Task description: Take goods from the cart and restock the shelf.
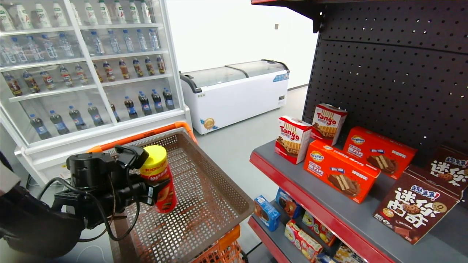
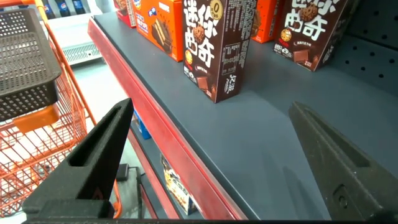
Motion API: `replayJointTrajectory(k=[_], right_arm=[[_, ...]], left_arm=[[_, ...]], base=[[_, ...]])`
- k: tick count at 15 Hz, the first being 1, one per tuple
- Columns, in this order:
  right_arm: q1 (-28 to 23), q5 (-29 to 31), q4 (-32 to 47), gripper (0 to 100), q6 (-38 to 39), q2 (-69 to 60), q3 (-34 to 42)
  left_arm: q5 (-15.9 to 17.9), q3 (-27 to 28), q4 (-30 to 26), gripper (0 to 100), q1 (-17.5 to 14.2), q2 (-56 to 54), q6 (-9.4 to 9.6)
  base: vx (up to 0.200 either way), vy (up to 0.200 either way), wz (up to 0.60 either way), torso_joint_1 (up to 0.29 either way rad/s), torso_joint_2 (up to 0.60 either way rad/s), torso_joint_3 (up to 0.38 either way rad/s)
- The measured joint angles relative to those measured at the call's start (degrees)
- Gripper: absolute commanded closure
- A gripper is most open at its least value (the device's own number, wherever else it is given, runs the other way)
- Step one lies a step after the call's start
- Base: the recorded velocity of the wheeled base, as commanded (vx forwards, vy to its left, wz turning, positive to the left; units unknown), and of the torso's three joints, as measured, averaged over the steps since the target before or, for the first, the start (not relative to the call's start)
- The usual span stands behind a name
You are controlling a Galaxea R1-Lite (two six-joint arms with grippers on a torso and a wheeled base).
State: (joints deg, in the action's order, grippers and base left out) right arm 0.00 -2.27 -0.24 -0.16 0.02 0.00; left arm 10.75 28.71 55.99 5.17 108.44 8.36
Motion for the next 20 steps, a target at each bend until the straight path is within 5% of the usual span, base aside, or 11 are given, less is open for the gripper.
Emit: replayJointTrajectory(k=[5,8,14,20], right_arm=[[0.0,0.0,0.0,0,0.0,0.0,0.0],[0.0,0.0,0.0,0,0.0,0.0,0.0],[0.0,0.0,0.0,0,0.0,0.0,0.0],[0.0,0.0,0.0,0,0.0,0.0,0.0]], left_arm=[[-0.9,5.9,-20.8,100,1.2,-14.6,-3.3],[-1.2,6.7,-28.5,100,1.1,-24.8,-5.02],[-1.1,5.7,-52.2,100,-0.2,-45.1,-5.61],[-1.8,-0.7,-56.6,100,-0.3,-65.1,-5.52]], base=[[0.0,0.0,0.0,0.0,0.0,0.0],[0.0,0.0,0.0,0.0,0.0,0.0],[0.0,0.0,0.0,0.0,0.0,0.0],[0.0,0.0,0.0,0.0,0.0,0.0]])
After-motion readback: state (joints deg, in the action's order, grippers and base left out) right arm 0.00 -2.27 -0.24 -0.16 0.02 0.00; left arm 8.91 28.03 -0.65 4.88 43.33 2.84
